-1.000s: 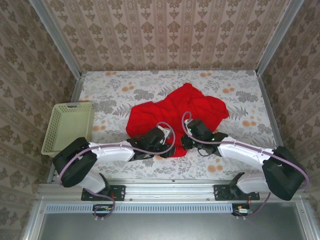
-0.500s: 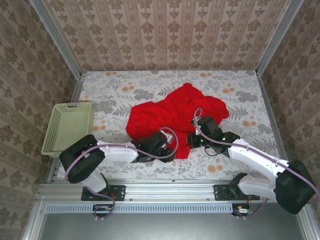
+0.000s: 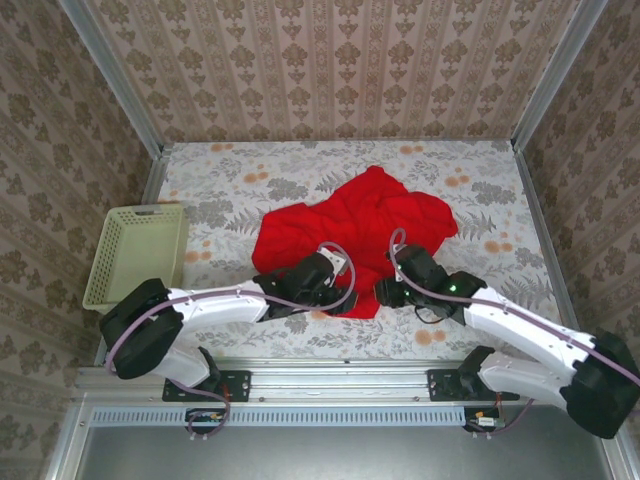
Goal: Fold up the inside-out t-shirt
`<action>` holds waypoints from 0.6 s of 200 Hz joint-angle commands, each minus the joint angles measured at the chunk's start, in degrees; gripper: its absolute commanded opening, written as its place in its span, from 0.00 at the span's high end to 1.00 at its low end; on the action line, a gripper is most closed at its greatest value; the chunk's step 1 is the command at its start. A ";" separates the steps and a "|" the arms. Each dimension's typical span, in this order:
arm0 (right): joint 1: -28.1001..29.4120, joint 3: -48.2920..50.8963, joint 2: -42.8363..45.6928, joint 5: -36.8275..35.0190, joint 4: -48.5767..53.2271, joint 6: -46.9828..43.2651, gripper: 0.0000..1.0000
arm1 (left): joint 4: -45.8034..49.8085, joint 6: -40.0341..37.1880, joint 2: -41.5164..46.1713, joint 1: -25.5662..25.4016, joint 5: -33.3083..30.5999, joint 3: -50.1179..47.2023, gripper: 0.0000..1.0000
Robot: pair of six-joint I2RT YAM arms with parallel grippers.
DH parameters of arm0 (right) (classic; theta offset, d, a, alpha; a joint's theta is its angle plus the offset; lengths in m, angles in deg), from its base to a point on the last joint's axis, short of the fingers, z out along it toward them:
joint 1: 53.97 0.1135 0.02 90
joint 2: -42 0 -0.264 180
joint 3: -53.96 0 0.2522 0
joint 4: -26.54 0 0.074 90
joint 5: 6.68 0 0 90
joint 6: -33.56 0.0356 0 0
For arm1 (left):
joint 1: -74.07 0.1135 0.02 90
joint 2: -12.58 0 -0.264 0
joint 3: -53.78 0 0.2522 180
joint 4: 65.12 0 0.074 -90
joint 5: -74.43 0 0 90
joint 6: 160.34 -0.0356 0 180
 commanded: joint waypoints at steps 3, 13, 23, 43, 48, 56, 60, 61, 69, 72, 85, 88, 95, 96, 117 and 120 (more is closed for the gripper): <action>4.48 -0.64 3.47 -3.23 2.14 5.55 0.64 | -1.52 0.42 0.80 2.05 0.04 -1.00 0.38; 6.01 -0.56 3.09 -2.86 0.94 6.92 0.65 | -2.78 1.04 0.85 2.84 0.87 -1.82 0.39; 7.07 -0.34 1.93 -2.19 -0.70 7.92 0.65 | -3.47 1.54 0.94 3.37 1.20 -2.34 0.39; 7.50 0.21 -2.77 0.30 -5.49 9.89 0.66 | -5.02 2.24 1.53 3.93 1.69 -3.54 0.39; 7.56 0.16 -4.09 0.47 -6.40 10.31 0.66 | -5.12 2.38 1.70 4.03 1.76 -3.79 0.39; 7.52 -0.08 -6.30 0.53 -7.65 10.81 0.67 | -5.10 2.50 1.85 4.12 1.75 -4.12 0.39; 7.51 -0.19 -7.23 0.44 -8.12 10.98 0.68 | -5.04 2.56 1.92 4.17 1.70 -4.29 0.39; 7.51 -0.24 -7.41 0.44 -8.29 11.08 0.68 | -5.04 2.58 1.93 4.20 1.74 -4.32 0.39; 7.52 -0.60 -8.94 0.26 -9.55 11.17 0.69 | -5.03 2.77 2.20 4.30 1.61 -4.71 0.39; 7.56 -0.70 -9.44 0.21 -9.95 11.17 0.69 | -5.18 2.78 2.25 4.32 1.64 -4.92 0.39; 7.49 -1.51 -11.64 -1.32 -10.44 11.09 0.70 | -5.38 3.04 2.38 4.47 1.55 -5.68 0.39; 7.39 -1.90 -12.17 -1.87 -10.05 11.01 0.71 | -5.39 3.09 2.45 4.44 1.57 -5.79 0.39; 6.88 -2.42 -13.31 -2.86 -9.27 10.79 0.73 | -5.51 3.22 2.47 4.56 1.52 -6.07 0.39; 6.75 -2.50 -13.49 -2.98 -9.18 10.81 0.73 | -5.49 3.22 2.47 4.57 1.57 -6.13 0.39; 4.90 -1.73 -15.41 -4.53 -10.04 11.34 0.75 | -6.15 3.63 2.41 4.66 1.27 -7.21 0.38; 4.75 -1.64 -15.56 -4.95 -10.12 11.35 0.75 | -6.29 3.71 2.39 4.71 1.26 -7.31 0.38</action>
